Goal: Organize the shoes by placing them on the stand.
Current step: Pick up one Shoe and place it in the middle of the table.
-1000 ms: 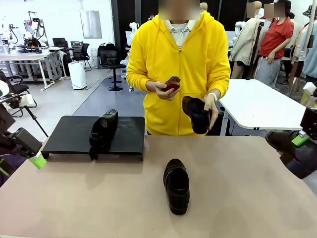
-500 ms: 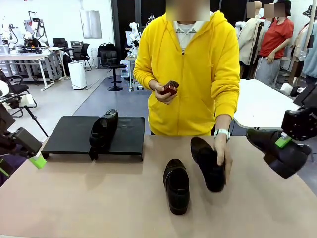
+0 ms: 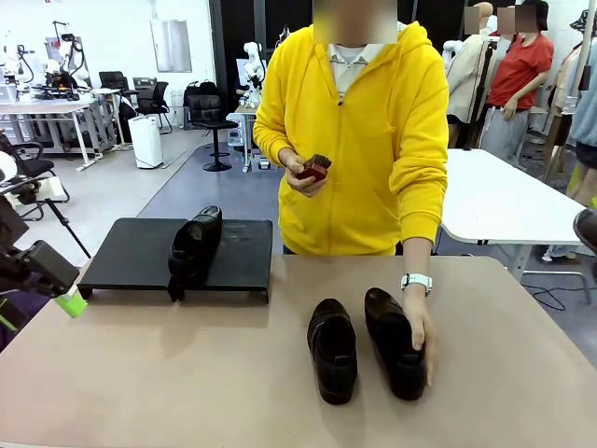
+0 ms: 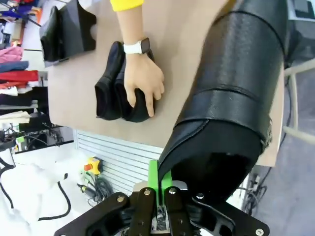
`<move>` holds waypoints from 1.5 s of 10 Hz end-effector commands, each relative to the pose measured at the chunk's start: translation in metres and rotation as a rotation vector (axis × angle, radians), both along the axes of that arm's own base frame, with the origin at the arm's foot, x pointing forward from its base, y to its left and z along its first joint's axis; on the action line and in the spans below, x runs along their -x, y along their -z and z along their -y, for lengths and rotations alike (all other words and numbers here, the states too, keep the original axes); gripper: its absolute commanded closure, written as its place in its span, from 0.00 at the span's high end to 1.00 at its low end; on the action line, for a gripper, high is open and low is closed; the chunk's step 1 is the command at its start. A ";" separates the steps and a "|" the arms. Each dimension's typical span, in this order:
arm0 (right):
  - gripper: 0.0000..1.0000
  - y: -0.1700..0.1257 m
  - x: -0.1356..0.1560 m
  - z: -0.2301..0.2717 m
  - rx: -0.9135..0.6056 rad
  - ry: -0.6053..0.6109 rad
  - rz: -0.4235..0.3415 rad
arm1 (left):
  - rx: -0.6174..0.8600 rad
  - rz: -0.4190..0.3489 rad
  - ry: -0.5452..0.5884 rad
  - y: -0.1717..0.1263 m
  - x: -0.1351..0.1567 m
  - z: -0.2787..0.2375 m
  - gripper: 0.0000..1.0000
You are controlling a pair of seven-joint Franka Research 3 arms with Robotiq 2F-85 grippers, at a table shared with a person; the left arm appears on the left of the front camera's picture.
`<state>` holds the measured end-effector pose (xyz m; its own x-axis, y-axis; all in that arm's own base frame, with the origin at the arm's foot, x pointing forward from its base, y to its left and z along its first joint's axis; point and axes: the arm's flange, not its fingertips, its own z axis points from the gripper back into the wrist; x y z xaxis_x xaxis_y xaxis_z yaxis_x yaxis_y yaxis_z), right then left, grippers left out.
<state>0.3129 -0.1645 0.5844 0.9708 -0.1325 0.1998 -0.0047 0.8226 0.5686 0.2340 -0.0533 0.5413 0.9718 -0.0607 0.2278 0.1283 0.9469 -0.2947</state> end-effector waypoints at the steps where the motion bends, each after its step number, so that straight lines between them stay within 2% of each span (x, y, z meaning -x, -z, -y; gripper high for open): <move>1: 0.00 0.011 0.001 -0.001 -0.032 -0.044 0.049 | 0.009 0.009 0.014 0.000 -0.002 -0.002 1.00; 4: 0.00 0.022 -0.011 -0.006 -0.049 -0.086 0.039 | 0.009 0.009 0.014 0.000 -0.002 -0.002 1.00; 6: 0.00 0.022 -0.025 -0.029 -0.052 -0.152 0.023 | 0.009 0.009 0.014 0.000 -0.002 -0.002 1.00; 8: 0.00 0.005 -0.038 -0.101 0.009 -0.238 0.106 | 0.009 0.009 0.014 0.000 -0.002 -0.002 1.00; 9: 0.00 -0.003 -0.042 -0.146 -0.043 -0.268 0.194 | 0.009 0.009 0.014 0.000 -0.002 -0.002 1.00; 10: 0.00 -0.004 -0.044 -0.193 -0.095 -0.372 0.239 | 0.009 0.009 0.014 0.000 -0.002 -0.002 1.00; 11: 0.00 0.005 -0.047 -0.249 -0.143 -0.485 0.230 | 0.009 0.009 0.014 0.000 -0.002 -0.002 1.00; 13: 0.00 0.037 -0.050 -0.333 -0.206 -0.698 0.120 | 0.009 0.009 0.014 0.000 -0.002 -0.002 1.00; 14: 0.00 0.053 -0.055 -0.363 -0.243 -0.801 0.071 | 0.009 0.009 0.014 0.000 -0.002 -0.002 1.00; 15: 0.00 0.063 -0.061 -0.376 -0.292 -0.838 0.078 | 0.009 0.009 0.014 0.000 -0.002 -0.002 1.00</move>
<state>0.3438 0.2226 0.5164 0.7887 0.5310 0.3098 -0.5651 0.4278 0.7054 0.2340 -0.0535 0.5413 0.9718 -0.0611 0.2278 0.1285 0.9471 -0.2941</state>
